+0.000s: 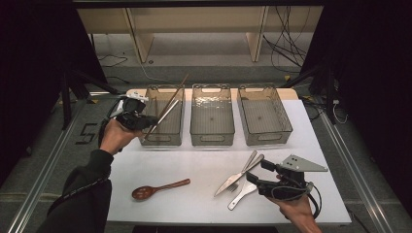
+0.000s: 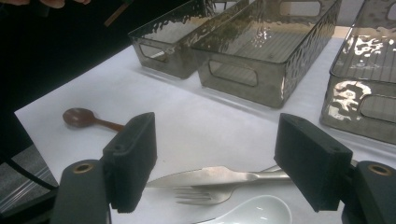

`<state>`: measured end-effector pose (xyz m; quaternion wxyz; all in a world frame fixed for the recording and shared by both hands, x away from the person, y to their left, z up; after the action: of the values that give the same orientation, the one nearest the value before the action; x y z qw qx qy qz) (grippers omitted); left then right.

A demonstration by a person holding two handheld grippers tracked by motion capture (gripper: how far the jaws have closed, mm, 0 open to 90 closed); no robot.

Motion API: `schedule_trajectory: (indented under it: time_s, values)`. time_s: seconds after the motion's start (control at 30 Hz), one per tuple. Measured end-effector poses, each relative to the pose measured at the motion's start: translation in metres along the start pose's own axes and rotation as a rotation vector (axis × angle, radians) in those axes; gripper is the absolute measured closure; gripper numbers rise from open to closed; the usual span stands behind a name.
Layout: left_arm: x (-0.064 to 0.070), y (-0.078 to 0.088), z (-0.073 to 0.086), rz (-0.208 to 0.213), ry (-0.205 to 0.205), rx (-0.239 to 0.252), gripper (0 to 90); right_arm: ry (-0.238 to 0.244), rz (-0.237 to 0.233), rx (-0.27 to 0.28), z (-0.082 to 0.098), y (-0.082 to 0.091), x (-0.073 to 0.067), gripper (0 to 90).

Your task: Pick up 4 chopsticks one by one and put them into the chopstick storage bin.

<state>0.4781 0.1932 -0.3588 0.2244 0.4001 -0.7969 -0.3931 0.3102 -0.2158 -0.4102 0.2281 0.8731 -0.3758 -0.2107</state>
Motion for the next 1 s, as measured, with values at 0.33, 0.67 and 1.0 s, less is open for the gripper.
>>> schedule_trajectory:
  time_s: [0.33,0.67,1.0]
  values:
    - [-0.017,-0.010,-0.017,-0.031,0.030,0.004,83.7,0.000,-0.005,0.007,0.000,0.000,0.000,28.5]
    - [-0.036,-0.026,-0.024,-0.058,0.067,-0.013,83.7,0.006,-0.007,0.012,0.000,0.001,0.000,26.0]
    - [-0.050,-0.042,-0.017,-0.075,0.117,-0.039,83.7,0.008,-0.009,0.009,0.000,0.000,0.000,26.0]
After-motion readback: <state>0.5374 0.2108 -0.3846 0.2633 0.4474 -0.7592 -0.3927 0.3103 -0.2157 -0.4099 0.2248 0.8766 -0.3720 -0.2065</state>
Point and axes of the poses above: each handheld gripper's, and its own axes: y roughly backward along the jaws, z roughly out of its underside, x roughly to its right, the point moved 2 cm from there along -y, roughly forward along the jaws, and after that the axes turned 8 degrees about -x, right-handed, at the moved point
